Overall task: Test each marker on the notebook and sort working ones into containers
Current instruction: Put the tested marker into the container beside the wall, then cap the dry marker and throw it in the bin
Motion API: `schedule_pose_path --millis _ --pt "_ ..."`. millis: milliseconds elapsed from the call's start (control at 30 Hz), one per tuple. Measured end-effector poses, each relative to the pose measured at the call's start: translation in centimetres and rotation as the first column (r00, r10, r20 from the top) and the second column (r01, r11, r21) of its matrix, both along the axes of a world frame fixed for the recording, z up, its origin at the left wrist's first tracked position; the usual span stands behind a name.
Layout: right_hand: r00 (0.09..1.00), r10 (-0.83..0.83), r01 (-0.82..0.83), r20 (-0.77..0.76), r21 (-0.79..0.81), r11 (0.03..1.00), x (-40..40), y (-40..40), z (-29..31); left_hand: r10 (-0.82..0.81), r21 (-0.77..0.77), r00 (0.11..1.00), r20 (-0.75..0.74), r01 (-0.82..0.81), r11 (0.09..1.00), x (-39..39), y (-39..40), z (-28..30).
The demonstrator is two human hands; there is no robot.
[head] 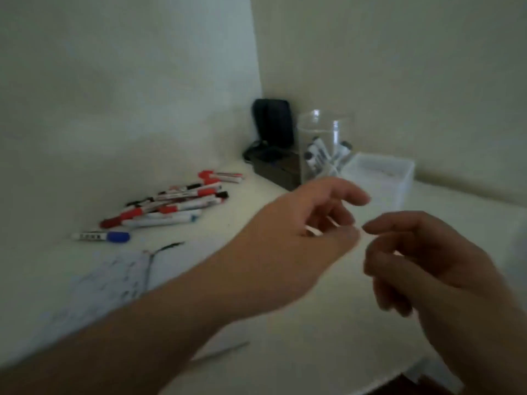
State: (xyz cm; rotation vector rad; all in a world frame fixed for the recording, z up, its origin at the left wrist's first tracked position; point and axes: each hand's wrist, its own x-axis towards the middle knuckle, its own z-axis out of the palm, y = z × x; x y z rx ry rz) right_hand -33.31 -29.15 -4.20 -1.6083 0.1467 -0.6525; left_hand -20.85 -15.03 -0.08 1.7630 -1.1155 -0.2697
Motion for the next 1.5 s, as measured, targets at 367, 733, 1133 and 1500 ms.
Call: schedule_pose_path --millis 367,733,1133,1500 --pt "0.871 0.179 -0.400 -0.458 -0.447 0.800 26.9 13.5 -1.6 0.541 0.504 0.671 0.507 -0.740 0.445 24.0 23.9 -4.6" --pt "0.939 0.076 -0.268 -0.336 -0.572 0.775 27.1 14.7 -3.1 0.490 0.002 0.453 0.745 -0.736 0.677 22.1 24.8 -4.6" --pt "0.772 0.635 -0.600 0.008 0.336 0.726 25.1 13.4 -1.1 0.388 -0.245 0.886 -0.254 -0.447 0.860 15.7 19.1 -5.6" --pt "0.824 0.555 -0.526 -0.115 0.210 0.824 24.9 14.8 -1.9 0.243 0.088 0.885 0.396 -0.300 0.950 15.2 17.9 -6.4"
